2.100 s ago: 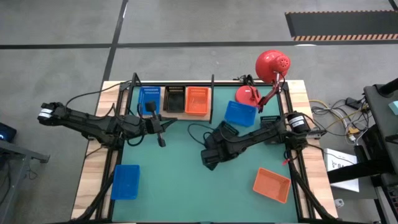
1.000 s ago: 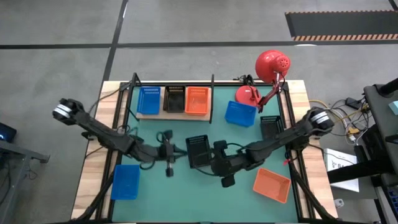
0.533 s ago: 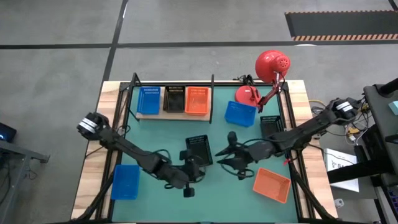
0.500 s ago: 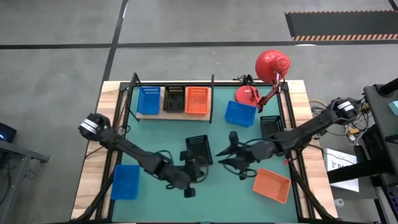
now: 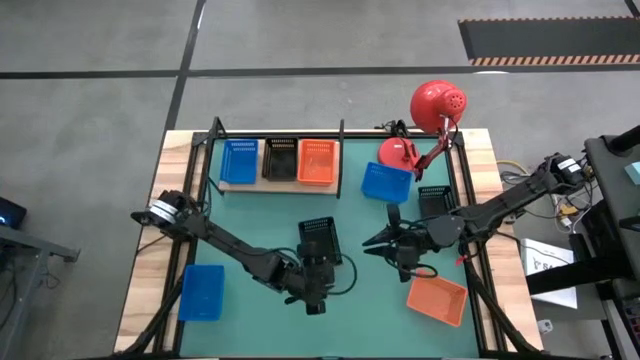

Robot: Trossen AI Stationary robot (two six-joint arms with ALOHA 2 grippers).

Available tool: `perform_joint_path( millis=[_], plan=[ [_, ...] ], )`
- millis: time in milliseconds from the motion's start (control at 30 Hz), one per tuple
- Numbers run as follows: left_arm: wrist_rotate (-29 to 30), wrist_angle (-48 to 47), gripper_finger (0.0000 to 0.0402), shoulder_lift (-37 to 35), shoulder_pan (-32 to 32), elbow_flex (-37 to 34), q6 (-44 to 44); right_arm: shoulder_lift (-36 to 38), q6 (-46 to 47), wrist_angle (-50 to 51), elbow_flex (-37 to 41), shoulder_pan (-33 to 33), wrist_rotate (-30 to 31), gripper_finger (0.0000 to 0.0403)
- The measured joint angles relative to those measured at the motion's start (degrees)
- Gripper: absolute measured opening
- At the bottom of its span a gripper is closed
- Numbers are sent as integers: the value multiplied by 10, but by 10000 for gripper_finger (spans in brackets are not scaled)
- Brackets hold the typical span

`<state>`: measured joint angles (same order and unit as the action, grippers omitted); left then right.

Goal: Stack baskets on shelf by color
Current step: Stack the left black bin on top of the black bin on the shelf

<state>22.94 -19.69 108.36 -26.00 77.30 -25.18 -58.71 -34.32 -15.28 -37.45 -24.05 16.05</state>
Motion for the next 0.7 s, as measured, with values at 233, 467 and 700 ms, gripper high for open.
perform_joint_path(
  millis=[233, 467, 700],
  plan=[
    [-14, -3, 177, -1, 43, -7, -1, 22, 0, 1, 12, 0, 5, 58],
    [-74, -4, 163, 3, 59, -31, -14, 22, -8, 0, 12, 1, 5, 57],
    [-84, 23, 134, 3, 65, -60, -30, 22, -8, 4, 12, 1, 44, 52]
  ],
)
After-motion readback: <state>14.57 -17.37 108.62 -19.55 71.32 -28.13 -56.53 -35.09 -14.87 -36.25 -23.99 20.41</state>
